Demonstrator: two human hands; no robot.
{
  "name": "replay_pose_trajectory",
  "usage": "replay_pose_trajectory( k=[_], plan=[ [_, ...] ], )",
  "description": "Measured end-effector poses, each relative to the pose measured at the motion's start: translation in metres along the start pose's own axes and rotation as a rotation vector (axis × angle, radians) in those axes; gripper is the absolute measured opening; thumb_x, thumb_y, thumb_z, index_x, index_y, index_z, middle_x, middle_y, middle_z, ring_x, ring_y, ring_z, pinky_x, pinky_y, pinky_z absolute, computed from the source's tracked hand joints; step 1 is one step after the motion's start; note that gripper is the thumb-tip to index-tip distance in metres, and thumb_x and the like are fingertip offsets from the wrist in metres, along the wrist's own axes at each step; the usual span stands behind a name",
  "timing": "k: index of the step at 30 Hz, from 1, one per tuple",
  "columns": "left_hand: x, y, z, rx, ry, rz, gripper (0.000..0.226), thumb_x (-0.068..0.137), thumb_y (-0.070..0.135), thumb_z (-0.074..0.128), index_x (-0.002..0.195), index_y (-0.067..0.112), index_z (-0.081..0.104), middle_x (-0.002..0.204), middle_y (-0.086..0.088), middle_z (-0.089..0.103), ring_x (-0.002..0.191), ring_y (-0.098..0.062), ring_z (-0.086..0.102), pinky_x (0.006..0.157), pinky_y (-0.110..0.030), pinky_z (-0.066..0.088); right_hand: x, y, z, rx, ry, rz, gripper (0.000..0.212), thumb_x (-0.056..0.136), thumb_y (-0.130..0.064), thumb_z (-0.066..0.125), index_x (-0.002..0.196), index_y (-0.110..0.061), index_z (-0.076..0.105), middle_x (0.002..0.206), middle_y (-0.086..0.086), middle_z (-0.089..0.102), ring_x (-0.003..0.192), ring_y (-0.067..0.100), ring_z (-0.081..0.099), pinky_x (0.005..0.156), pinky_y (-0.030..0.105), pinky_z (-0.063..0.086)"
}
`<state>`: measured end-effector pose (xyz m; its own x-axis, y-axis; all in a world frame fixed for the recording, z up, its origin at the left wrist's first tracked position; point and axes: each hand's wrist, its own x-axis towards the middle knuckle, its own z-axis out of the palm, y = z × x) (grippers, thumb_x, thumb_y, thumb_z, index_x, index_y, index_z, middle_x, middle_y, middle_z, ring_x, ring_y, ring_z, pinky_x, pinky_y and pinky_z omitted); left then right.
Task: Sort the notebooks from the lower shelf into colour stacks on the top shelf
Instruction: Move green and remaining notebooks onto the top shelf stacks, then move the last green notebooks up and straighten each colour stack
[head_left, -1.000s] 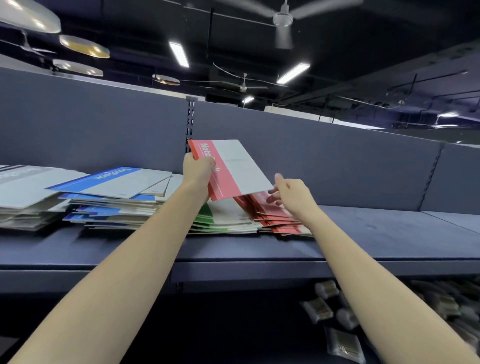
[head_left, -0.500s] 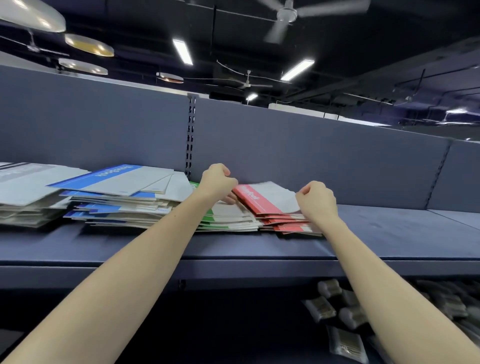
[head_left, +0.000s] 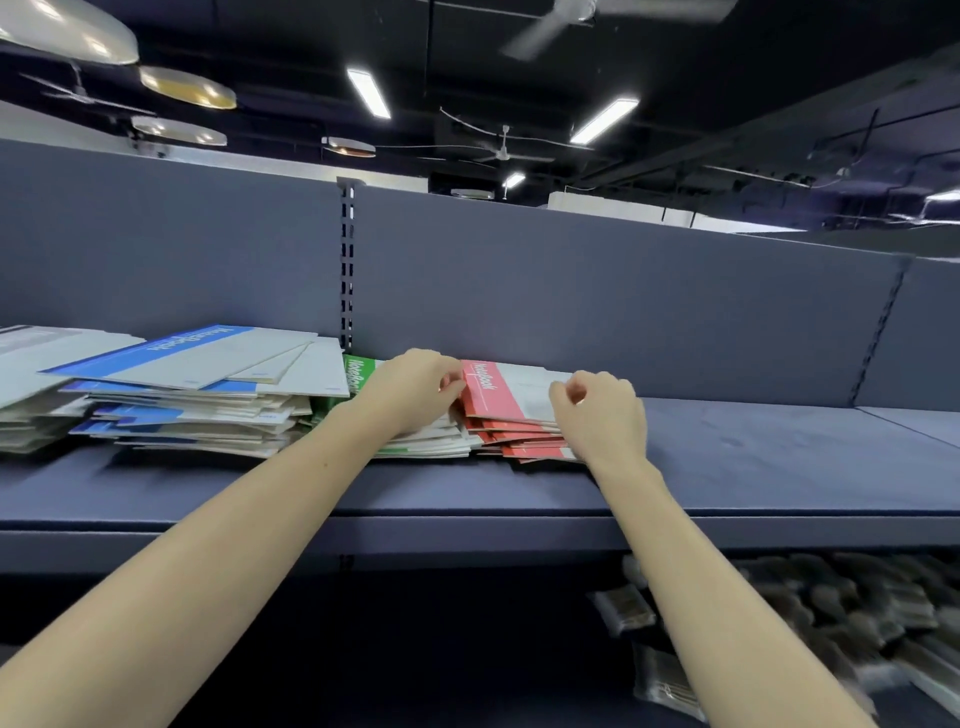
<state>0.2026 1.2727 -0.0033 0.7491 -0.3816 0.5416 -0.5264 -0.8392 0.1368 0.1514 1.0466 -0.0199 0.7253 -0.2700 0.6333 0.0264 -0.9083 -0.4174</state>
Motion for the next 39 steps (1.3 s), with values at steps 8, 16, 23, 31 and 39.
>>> replay_pose_trajectory(
  k=[8,16,23,31,39],
  plan=[
    [-0.010,0.016,-0.008,0.215,-0.013,-0.028,0.029,0.100,0.031,0.040,0.103,0.019,0.066,0.104,-0.001,0.065,0.095,-0.027,0.060,0.072,-0.033,0.043,-0.008,-0.011,-0.005,-0.235,-0.009,-0.131,0.025,0.096,-0.029,0.043,0.080,-0.014,0.054,0.081,0.002,0.047,0.083,0.030,0.050,0.074,0.037,0.031],
    [-0.054,0.014,-0.051,0.051,-0.216,0.034,0.025,0.094,0.030,0.046,0.097,0.019,0.068,0.100,-0.004,0.068,0.092,-0.030,0.060,0.072,-0.033,0.047,-0.075,-0.037,-0.022,-0.194,-0.069,-0.054,0.033,0.101,-0.038,0.034,0.089,-0.017,0.057,0.105,0.005,0.065,0.103,0.031,0.058,0.101,0.050,0.035],
    [-0.173,-0.006,-0.058,-0.034,0.145,0.345,0.015,0.092,0.020,0.053,0.089,0.012,0.066,0.090,-0.006,0.061,0.086,-0.030,0.052,0.073,-0.039,0.043,-0.214,-0.083,-0.007,-0.099,0.336,-0.085,0.011,0.080,-0.012,0.061,0.091,-0.011,0.061,0.095,0.010,0.056,0.086,0.030,0.047,0.079,0.043,0.044],
    [-0.336,-0.086,-0.022,-0.068,-0.130,0.378,0.022,0.096,0.015,0.049,0.111,0.012,0.065,0.111,0.000,0.065,0.104,-0.023,0.060,0.090,-0.040,0.050,-0.337,-0.153,0.075,0.090,-0.302,-0.007,0.021,0.097,-0.019,0.055,0.116,-0.012,0.059,0.117,0.004,0.053,0.106,0.021,0.053,0.087,0.033,0.046],
    [-0.458,-0.212,-0.007,0.043,-0.477,-0.144,0.026,0.097,0.021,0.045,0.120,0.017,0.054,0.110,-0.003,0.061,0.103,-0.027,0.056,0.081,-0.039,0.048,-0.419,-0.242,0.155,0.209,-0.636,0.017,0.031,0.098,-0.021,0.054,0.128,-0.016,0.056,0.126,0.002,0.055,0.106,0.018,0.058,0.090,0.032,0.049]
  ],
)
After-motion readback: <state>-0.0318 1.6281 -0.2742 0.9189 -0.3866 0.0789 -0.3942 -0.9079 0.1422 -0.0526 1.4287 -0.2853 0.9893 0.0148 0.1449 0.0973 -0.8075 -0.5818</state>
